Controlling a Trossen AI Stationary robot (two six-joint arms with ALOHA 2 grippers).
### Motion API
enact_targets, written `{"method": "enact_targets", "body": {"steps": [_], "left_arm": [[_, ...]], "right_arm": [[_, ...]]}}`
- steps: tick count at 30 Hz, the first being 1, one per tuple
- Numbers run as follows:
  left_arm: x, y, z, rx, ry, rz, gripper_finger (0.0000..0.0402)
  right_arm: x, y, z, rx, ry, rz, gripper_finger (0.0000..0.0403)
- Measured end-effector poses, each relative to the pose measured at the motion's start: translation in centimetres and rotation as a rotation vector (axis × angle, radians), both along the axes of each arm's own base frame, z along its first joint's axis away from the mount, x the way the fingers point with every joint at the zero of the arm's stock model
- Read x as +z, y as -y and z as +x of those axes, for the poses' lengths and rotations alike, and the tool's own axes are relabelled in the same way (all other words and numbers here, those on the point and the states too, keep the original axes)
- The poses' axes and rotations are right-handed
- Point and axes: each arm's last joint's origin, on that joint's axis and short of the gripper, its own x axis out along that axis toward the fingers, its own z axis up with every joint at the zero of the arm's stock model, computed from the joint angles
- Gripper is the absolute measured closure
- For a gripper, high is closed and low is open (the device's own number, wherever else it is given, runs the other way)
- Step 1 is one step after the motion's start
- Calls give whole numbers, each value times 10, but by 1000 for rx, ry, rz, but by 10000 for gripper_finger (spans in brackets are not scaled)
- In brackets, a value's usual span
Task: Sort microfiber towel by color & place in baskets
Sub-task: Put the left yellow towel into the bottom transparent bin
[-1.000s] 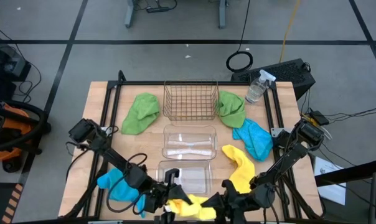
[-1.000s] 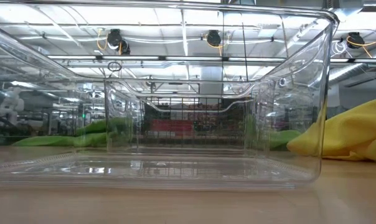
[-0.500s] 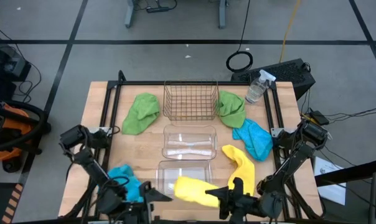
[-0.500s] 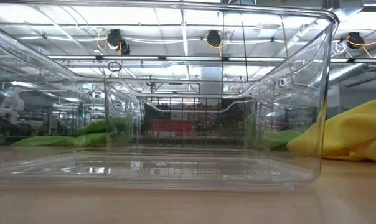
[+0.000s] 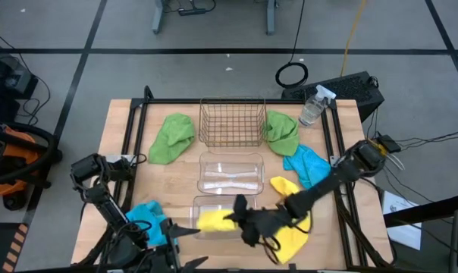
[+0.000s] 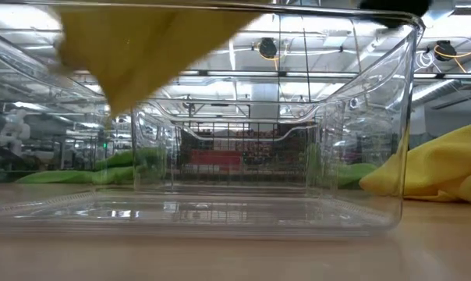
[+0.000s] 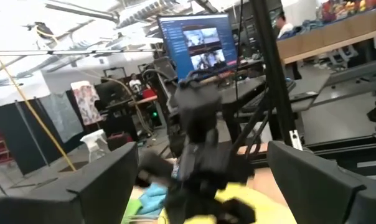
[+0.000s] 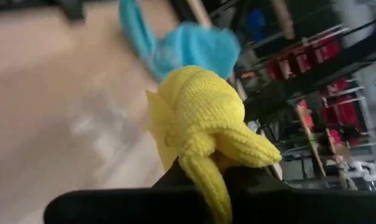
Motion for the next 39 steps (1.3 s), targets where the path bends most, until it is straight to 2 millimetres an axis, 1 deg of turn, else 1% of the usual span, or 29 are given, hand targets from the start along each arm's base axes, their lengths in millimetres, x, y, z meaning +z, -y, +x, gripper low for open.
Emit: {"method": "enact_targets", "body": {"steps": [4, 8, 10, 15, 18, 21, 26, 29, 33, 36, 39], "left_arm": [[0, -3, 4, 16, -4, 9, 42], [-2, -5, 8, 30, -18, 32, 42], [-2, -7, 10, 39, -24, 52, 42], [-2, -11, 16, 59, -26, 60, 42], [-2, -11, 15, 61, -32, 81, 42], [-2, -10, 15, 59, -33, 85, 42], [-2, -10, 14, 56, -31, 80, 43], [-2, -9, 13, 51, -31, 78, 43], [-2, -8, 12, 48, -30, 76, 43], [-2, -8, 11, 47, -30, 76, 43], [-2, -8, 11, 47, -30, 76, 43]], "right_arm": [[-6, 15, 10, 18, -32, -44, 397], [-7, 22, 14, 33, -37, -97, 396], [-8, 23, 15, 53, -50, -95, 396], [-16, 27, 12, 49, -128, -102, 390], [-17, 28, 12, 34, -138, -109, 366], [-19, 28, 10, 27, -157, -117, 325], [-20, 29, 9, -15, -177, -45, 249], [-21, 30, 7, -47, -227, -15, 216], [-20, 30, 3, -76, -333, 11, 195], [-16, 30, 2, -79, -397, 59, 193], [-16, 31, -1, -101, -455, 64, 193]]}}
